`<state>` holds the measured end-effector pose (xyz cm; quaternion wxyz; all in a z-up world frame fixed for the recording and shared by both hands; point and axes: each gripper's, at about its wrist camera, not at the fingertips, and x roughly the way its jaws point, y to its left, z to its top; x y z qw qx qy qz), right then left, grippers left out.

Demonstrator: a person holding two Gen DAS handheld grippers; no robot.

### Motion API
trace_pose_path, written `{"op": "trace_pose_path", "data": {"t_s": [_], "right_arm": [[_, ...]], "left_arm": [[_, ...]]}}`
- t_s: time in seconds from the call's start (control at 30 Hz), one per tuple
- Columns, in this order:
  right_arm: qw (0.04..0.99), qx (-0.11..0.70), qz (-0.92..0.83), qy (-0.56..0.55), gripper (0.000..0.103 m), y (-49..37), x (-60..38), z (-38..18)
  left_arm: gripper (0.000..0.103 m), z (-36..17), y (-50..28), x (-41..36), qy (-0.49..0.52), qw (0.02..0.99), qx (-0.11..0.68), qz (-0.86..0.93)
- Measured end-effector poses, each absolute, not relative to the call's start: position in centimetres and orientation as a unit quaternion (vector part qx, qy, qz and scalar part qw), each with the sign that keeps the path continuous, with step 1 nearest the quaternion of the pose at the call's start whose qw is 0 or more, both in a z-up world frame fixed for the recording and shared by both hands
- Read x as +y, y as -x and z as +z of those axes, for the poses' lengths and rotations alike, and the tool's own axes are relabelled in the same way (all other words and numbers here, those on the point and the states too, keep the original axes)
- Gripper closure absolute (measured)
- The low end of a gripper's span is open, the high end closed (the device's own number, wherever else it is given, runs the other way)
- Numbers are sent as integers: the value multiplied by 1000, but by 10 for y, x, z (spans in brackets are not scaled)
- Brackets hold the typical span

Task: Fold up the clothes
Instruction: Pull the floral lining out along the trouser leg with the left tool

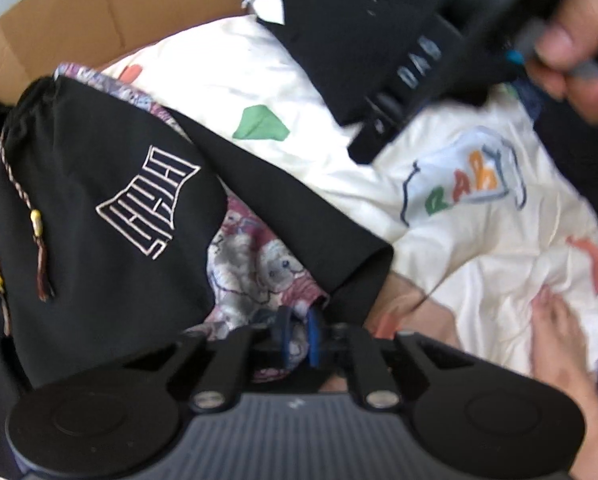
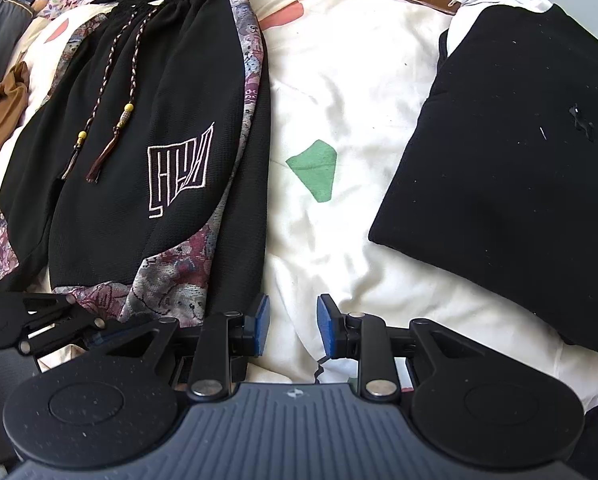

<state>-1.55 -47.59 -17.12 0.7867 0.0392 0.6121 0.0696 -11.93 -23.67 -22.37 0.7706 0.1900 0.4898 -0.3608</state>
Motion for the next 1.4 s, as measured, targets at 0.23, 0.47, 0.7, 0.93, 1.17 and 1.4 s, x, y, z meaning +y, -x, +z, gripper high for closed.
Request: {"op": "trace_pose_path", "data": {"t_s": [0.23, 0.47, 0.7, 0.93, 1.17, 1.4], "right_arm": [[786, 612, 77, -34, 74, 13, -467, -169], [792, 604, 84, -31, 74, 8, -459, -160], [791, 604, 90, -25, 74, 5, -449, -157], [790, 604, 99, -19, 74, 4, -437, -156], [785, 611, 99, -18, 74, 3, -433, -160], [779, 615, 115, -36, 74, 4, -420, -164]], "left_arm": [[103, -204, 102, -212, -118, 783, 501, -349], [103, -189, 86, -184, -81, 798, 505, -320], [103, -186, 72, -159, -51, 806, 514, -288], [103, -194, 62, -138, -14, 808, 531, -255], [103, -205, 56, -116, 13, 796, 560, -230], [103, -220, 57, -103, 16, 786, 580, -213]]}}
